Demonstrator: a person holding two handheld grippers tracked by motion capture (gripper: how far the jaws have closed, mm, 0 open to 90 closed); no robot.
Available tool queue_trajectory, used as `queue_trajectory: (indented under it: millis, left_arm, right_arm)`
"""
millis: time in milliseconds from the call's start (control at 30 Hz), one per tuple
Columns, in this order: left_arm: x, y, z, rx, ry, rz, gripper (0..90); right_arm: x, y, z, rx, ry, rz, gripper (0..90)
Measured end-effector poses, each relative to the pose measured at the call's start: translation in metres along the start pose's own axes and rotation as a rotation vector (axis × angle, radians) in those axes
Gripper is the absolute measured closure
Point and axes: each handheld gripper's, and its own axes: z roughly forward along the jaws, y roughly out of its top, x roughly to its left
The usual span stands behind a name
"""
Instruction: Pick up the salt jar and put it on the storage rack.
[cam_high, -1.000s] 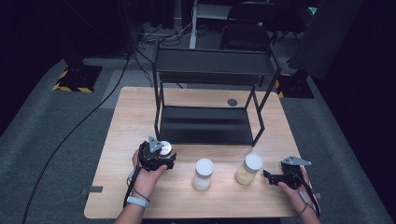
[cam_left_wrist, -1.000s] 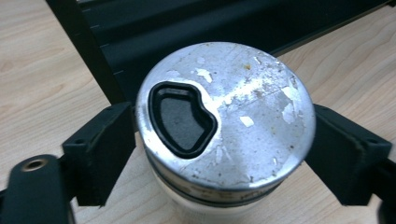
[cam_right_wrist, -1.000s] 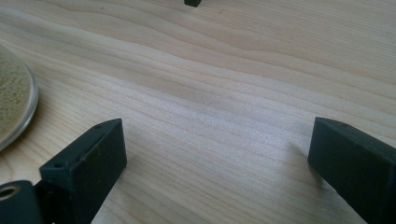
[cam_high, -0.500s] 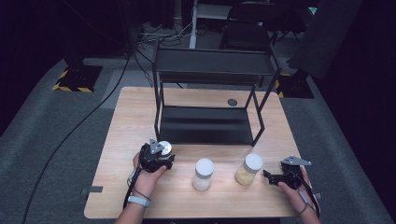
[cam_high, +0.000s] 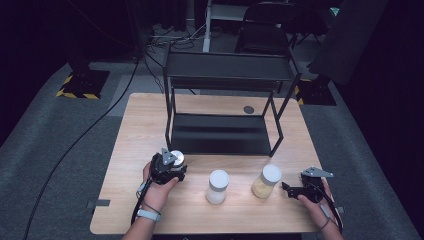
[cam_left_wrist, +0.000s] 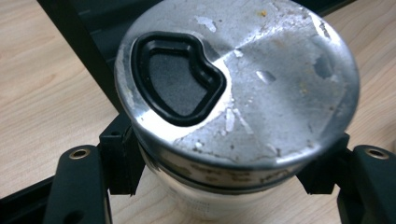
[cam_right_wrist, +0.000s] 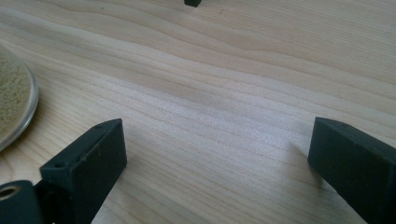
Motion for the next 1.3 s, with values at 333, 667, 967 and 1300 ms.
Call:
queue_trajectory:
  millis: [333,667,967,1300]
  left_arm:
    - [-0.001,0.020,-0.006,-0.016,-0.036,0.029,30.2]
    - [0.003,0.056,-0.005,-0.022,-0.078,0.068,30.2]
    - [0.011,0.083,0.001,-0.027,-0.088,0.079,30.2]
    - [0.017,0.106,0.020,-0.035,-0.076,0.090,30.2]
  right_arm:
    - [0.000,0.000,0.000,0.000,0.000,0.000,4.0]
    - [0.000,0.000,0.000,0.000,0.000,0.000,4.0]
    - [0.000,0.000,0.000,0.001,0.000,0.000,3.9]
    - [0.000,0.000,0.000,0.001,0.000,0.000,3.9]
